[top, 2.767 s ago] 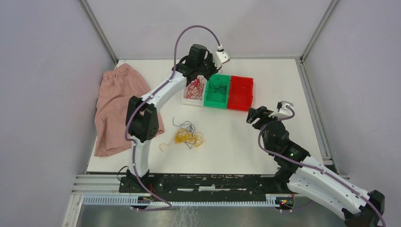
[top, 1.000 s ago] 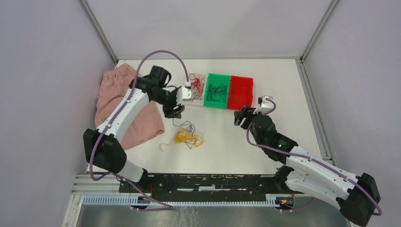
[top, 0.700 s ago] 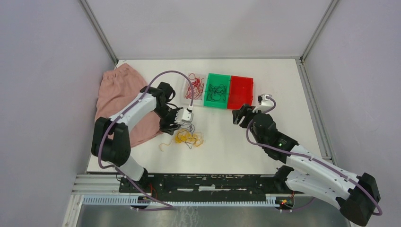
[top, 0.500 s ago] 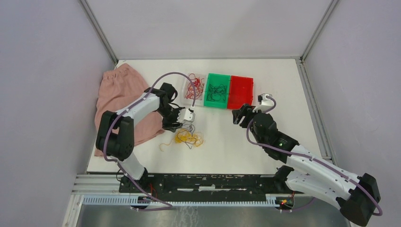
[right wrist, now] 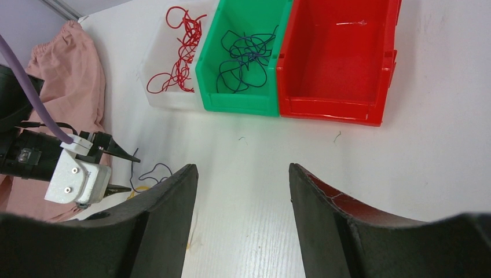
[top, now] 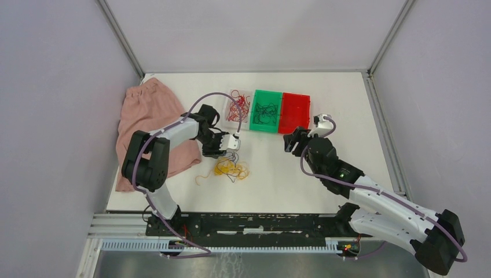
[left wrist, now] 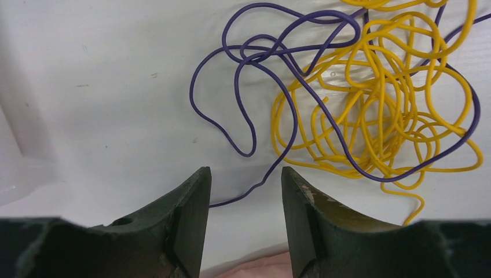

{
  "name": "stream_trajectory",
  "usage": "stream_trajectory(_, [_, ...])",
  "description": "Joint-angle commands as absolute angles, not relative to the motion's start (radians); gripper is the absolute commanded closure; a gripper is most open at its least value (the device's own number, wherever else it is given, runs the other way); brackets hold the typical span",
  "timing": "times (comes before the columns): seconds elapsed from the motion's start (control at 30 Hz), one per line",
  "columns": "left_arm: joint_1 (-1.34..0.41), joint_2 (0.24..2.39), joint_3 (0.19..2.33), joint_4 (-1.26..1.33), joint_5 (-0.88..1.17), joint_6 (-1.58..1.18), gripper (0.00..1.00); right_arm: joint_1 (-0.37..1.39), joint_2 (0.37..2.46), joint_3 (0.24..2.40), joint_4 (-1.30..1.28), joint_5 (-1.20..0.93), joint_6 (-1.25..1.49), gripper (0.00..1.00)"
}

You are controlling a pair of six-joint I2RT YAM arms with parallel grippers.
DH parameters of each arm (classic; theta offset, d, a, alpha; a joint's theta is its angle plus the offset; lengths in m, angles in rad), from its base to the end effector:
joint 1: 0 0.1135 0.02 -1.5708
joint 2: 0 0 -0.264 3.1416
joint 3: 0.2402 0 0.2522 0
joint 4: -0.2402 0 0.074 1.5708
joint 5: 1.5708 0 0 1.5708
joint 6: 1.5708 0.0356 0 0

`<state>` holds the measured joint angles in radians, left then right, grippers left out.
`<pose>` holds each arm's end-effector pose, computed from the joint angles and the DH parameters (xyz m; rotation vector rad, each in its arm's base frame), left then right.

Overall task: Untangle the cables
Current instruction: Place the cable in the bin, then untie the cable.

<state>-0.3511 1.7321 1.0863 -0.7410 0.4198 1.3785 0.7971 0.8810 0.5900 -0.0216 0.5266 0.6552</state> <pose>0.2895 -0.1215 0.1699 2.1291 1.7441 -0.3858 0.1551 0.1331 0.2721 0.2292 1.8576 0.5173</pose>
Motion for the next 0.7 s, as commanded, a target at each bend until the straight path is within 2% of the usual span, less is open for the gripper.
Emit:
stream_trajectory(0.0, [-0.357,1.755,1.100,-0.711,0.420,1.422,0.47,0.798,0.885,0.644,-0.007,0.527,0.666,0.35])
stream_trajectory(0.13, [-0.356,1.755,1.076,-0.726,0.424,1.449,0.52,0.798,0.883,0.646,-0.014,0.536,0.667,0.36])
stream_trajectory(0.43, [-0.356,1.685,1.068,-0.735,0.397,1.406,0.86,0.798,0.898,0.662,-0.016,0.536,0.668,0.36])
stream_trajectory(0.67, [-0.356,1.577,1.225,-0.833,0.411,1.268,0.92,0.798,0.913,0.665,0.010,0.510,0.673,0.37])
